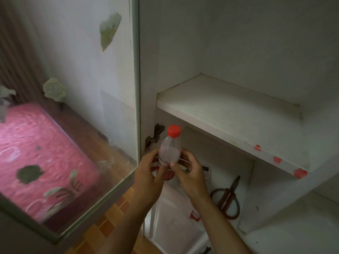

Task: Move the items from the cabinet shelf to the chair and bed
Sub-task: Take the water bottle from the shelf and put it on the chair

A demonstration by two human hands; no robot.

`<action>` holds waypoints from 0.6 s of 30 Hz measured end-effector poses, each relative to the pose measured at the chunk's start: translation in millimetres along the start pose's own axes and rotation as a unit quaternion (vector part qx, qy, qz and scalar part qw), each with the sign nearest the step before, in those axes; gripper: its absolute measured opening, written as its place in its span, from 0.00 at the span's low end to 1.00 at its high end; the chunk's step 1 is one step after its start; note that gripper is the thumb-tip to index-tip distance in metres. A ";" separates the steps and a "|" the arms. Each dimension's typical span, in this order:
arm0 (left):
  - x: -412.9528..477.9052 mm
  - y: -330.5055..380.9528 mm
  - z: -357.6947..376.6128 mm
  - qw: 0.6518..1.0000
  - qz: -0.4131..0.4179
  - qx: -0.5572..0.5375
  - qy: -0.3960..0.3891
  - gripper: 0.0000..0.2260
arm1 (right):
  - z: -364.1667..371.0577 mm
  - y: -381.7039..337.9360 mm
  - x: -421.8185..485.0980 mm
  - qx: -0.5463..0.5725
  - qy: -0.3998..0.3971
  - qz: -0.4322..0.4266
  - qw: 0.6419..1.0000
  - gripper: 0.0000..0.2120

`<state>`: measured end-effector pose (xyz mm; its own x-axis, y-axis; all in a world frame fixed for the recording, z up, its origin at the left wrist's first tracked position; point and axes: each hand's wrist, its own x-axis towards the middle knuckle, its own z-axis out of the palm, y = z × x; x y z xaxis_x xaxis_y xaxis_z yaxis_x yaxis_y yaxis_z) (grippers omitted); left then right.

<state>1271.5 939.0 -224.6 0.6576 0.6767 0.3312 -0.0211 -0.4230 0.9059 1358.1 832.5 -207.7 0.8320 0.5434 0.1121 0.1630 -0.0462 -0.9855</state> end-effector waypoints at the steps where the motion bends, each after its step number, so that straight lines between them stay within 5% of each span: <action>1: -3.2 4.8 -2.0 1.000 0.003 0.007 0.010 0.21 | -1.2 -1.1 -1.6 0.005 -0.008 -0.005 1.000 0.19; 12: -62.5 69.2 -26.4 0.993 -0.028 0.056 0.102 0.13 | -14.6 -29.7 -37.3 0.056 -0.156 -0.063 0.984 0.17; 18: -113.5 100.8 -47.8 0.978 -0.060 0.074 0.187 0.18 | -8.0 -48.2 -71.7 0.106 -0.235 -0.086 0.962 0.19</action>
<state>1158.7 848.4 -158.3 0.3264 0.8879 0.3242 0.1666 -0.3916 0.9049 1294.8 789.0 -167.2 0.4631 0.8486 0.2556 0.1238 0.2237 -0.9668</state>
